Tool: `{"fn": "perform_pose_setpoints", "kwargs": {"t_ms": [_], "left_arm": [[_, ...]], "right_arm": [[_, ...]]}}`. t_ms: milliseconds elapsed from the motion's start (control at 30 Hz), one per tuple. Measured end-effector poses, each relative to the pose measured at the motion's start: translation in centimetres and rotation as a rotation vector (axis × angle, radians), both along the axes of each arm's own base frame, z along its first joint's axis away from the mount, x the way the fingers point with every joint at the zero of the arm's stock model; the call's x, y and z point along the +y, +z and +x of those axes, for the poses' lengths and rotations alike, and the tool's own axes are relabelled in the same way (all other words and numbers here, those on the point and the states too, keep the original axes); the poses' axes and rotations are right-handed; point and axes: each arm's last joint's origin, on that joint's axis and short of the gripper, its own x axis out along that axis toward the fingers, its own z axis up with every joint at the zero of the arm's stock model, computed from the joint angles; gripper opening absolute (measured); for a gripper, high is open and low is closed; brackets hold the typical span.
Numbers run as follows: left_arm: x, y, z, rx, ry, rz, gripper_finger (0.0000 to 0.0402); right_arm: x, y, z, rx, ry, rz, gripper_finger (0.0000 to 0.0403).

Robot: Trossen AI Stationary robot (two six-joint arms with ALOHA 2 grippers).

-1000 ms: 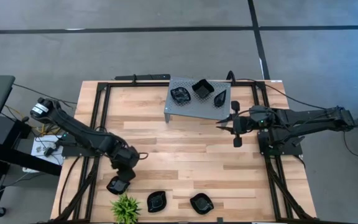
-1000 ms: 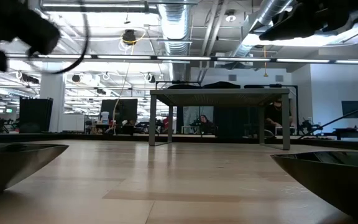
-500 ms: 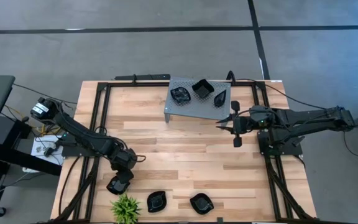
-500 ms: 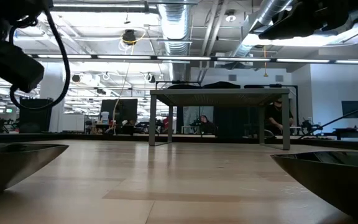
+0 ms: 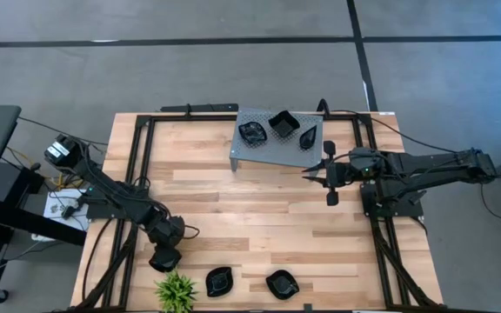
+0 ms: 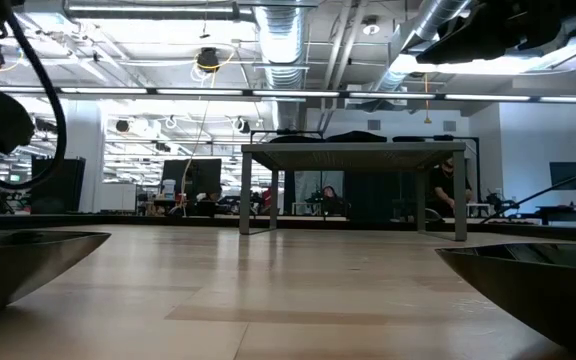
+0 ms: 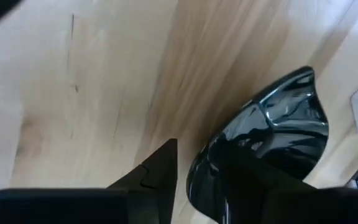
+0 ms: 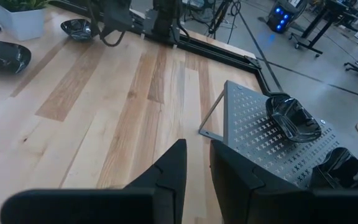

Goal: Pick & Place Mini shaped plates
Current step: Stack the black leaf-shaped plate on the other black leaf-shaped plates on the shelf

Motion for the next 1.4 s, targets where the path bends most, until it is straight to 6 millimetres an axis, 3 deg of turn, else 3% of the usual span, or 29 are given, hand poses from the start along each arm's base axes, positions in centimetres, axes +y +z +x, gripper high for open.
{"fn": "perform_pose_setpoints", "kwargs": {"t_ms": [133,267,433,633,767,1000,1133,1233,1400], "left_arm": [[-0.2,0.0,0.4,-0.049,0.006,-0.01,0.0087],[-0.4,0.3,1.2,-0.12,0.029,-0.065,0.0014],[0.3,0.6,2.3,-0.19,0.105,-0.035,0.0005],[2.9,3.0,5.8,-0.401,0.239,0.13,0.0005],[5.2,6.0,8.6,-0.563,0.23,0.268,0.0004],[9.8,13.0,12.4,-0.841,0.174,0.568,0.0004],[13.2,16.3,13.6,-0.992,0.302,0.692,0.0005],[16.2,17.2,13.7,-1.05,0.433,0.743,0.0005],[20.6,16.5,12.6,-0.997,0.642,0.73,0.0005]], "right_arm": [[0.0,0.1,0.0,-0.006,0.0,0.0,0.0066],[0.0,0.2,0.1,-0.025,0.005,-0.014,0.0066],[0.0,0.3,0.1,-0.027,0.016,-0.046,0.0066],[0.0,0.7,0.2,-0.072,0.016,-0.049,0.0066],[0.0,0.8,0.3,-0.085,0.016,-0.049,0.0066],[0.0,0.8,0.3,-0.085,0.016,-0.048,0.0066],[0.0,0.8,0.3,-0.081,0.016,-0.048,0.0066],[0.0,0.7,0.3,-0.081,0.01,-0.03,0.0066],[0.0,0.3,0.7,-0.055,-0.005,0.019,0.0066]]}}
